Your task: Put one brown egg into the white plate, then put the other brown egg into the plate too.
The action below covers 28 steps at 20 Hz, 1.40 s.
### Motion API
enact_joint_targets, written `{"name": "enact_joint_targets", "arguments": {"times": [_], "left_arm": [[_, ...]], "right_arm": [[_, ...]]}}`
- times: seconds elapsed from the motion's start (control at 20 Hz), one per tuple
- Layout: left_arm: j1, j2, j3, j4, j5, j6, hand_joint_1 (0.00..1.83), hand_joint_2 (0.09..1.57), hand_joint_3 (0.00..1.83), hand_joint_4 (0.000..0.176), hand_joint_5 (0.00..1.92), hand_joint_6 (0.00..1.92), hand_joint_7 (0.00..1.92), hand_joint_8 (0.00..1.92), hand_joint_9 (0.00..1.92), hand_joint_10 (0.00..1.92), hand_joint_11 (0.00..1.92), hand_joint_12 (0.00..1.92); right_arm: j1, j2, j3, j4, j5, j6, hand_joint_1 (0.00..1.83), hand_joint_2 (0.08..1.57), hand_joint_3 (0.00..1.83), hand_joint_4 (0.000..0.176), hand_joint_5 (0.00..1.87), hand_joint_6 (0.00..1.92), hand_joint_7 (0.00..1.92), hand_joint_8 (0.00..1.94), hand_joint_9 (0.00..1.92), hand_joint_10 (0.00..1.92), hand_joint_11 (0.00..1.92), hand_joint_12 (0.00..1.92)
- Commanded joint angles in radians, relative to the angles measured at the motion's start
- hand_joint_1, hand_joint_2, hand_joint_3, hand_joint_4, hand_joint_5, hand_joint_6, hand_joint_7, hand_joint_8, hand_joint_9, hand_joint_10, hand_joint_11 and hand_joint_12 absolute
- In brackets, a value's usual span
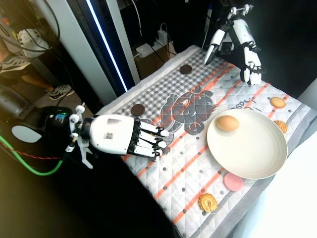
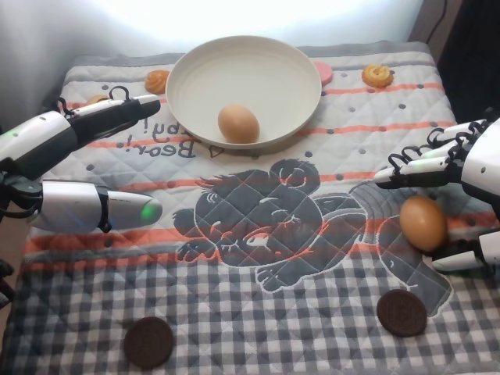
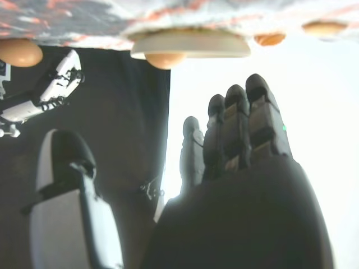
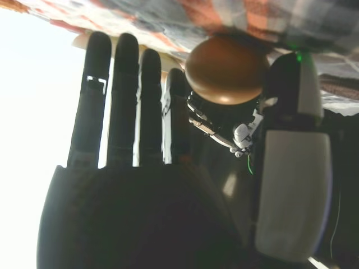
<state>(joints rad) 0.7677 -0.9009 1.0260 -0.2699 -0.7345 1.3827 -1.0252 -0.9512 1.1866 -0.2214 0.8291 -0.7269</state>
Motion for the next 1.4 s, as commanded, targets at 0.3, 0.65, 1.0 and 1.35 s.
{"name": "enact_joint_targets", "arguments": {"times": [0.3,0.65,1.0,1.35], "left_arm": [[0.002,0.008,0.002,-0.014,-0.120,-0.008,0.75,0.86,0.00,0.176,0.17,0.00,0.23,0.00,0.22,0.00,0.00,0.51],[0.013,0.008,-0.003,-0.020,-0.119,-0.008,0.78,0.85,0.00,0.176,0.17,0.00,0.26,0.00,0.25,0.00,0.00,0.62],[0.028,0.018,-0.017,-0.019,-0.123,-0.008,0.76,0.87,0.00,0.176,0.17,0.00,0.23,0.00,0.24,0.00,0.00,0.52],[0.031,0.014,-0.012,-0.016,-0.114,-0.008,0.79,0.85,0.00,0.176,0.18,0.00,0.28,0.00,0.28,0.00,0.00,0.73]], "right_arm": [[0.002,-0.018,0.013,0.025,0.104,0.003,1.06,0.97,0.00,0.000,0.86,0.00,1.01,0.43,0.93,0.99,0.82,1.41],[0.035,-0.034,0.048,0.019,0.135,0.003,1.24,1.11,0.00,0.000,0.96,0.87,1.03,1.08,0.98,0.99,0.90,1.29],[0.236,-0.148,0.177,0.018,0.125,0.003,1.38,1.09,0.00,0.000,0.90,1.07,1.07,0.73,1.03,1.06,0.87,1.05],[0.476,-0.387,0.416,-0.051,-0.080,0.003,1.27,1.04,0.00,0.000,1.08,0.77,1.24,0.66,1.14,0.89,1.02,1.25]]}}
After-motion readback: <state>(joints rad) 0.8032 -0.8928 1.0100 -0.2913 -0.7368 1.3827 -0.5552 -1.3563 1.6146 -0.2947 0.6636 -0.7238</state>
